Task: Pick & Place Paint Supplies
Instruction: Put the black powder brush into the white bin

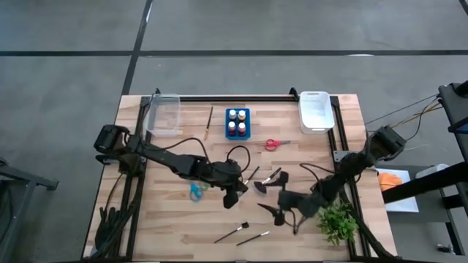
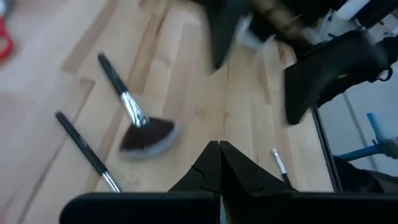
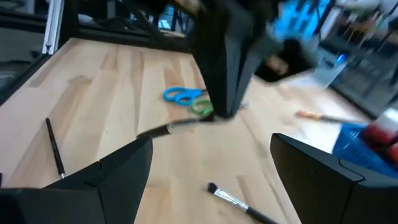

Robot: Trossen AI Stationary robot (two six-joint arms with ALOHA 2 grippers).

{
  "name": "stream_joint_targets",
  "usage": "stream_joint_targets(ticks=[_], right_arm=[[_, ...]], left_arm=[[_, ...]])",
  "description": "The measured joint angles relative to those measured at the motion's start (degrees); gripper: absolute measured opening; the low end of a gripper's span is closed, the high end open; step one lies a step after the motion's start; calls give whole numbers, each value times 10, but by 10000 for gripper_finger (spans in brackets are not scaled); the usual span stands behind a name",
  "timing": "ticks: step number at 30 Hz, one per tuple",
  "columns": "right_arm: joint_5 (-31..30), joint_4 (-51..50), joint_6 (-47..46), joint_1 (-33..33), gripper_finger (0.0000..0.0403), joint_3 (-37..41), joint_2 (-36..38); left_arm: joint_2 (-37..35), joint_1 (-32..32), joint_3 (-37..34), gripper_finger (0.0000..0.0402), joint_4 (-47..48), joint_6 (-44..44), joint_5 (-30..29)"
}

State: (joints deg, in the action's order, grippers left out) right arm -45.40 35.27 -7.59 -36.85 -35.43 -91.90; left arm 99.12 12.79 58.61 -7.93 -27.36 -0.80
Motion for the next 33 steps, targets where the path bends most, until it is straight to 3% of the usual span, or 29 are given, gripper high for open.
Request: stream_joint_targets(ticks=[8, 19, 25, 33], right_arm=[[35, 47, -10, 14, 302, 8, 0], [121, 141, 33, 50, 235, 10, -1], [196, 174, 23, 88, 230, 10, -1], [242, 179, 21, 112, 230, 2, -1]], left_arm=[[-35, 26, 0, 0, -67, 108, -56], [-41, 31, 0, 0, -134, 163, -58], [-41, 31, 2, 0, -142, 174, -57], [-41, 33, 20, 0, -141, 196, -53]])
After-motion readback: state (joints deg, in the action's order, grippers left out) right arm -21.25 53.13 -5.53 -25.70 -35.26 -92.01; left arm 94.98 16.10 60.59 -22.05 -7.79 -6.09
